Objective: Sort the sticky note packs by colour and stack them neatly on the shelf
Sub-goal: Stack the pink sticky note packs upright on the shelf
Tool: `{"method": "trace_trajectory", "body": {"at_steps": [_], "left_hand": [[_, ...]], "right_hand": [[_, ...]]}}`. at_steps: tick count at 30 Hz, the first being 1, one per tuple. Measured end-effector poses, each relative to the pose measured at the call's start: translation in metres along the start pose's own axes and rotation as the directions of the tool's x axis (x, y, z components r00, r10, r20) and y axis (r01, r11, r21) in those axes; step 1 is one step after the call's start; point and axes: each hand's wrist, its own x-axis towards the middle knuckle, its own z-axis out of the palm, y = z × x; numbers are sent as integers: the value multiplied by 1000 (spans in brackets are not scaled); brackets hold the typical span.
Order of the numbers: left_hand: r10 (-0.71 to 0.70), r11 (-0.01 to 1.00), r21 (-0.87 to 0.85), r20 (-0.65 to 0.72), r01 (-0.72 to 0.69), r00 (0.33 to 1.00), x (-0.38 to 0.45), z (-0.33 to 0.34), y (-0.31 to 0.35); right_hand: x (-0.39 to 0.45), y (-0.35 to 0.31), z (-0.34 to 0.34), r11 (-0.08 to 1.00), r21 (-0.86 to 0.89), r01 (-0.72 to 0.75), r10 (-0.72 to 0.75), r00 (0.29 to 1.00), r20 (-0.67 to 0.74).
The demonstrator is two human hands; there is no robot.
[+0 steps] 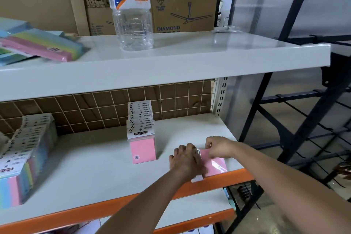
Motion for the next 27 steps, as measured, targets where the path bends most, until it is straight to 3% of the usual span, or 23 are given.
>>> {"method": "trace_trajectory", "body": {"at_steps": [5,11,14,17,19,27], "left_hand": [[-111,982,-159,-23,106,994,0,-4,-5],[-194,968,-179,-98,174,976,-20,-28,-25],[-181,911,-392,-109,126,977,-29,-35,-39],[-163,755,-654,-135,36,977,-40,-46,-52],[-185,706,-708,-153,23,971,-45,-54,-62],[-302,710,-703,-262,33,917,-44,-78,-104]], "right_hand": [[-1,-11,-7,998,54,12,-11,1000,-14],[1,-33,0,908,417,43,26,987,-158],[3,-51,9,860,503,90,3,984,-181],[6,-66,18,853,511,110,-18,983,-182],[7,-76,23,853,506,126,-40,983,-178],[13,-102,64,860,485,159,-89,982,-165]]}}
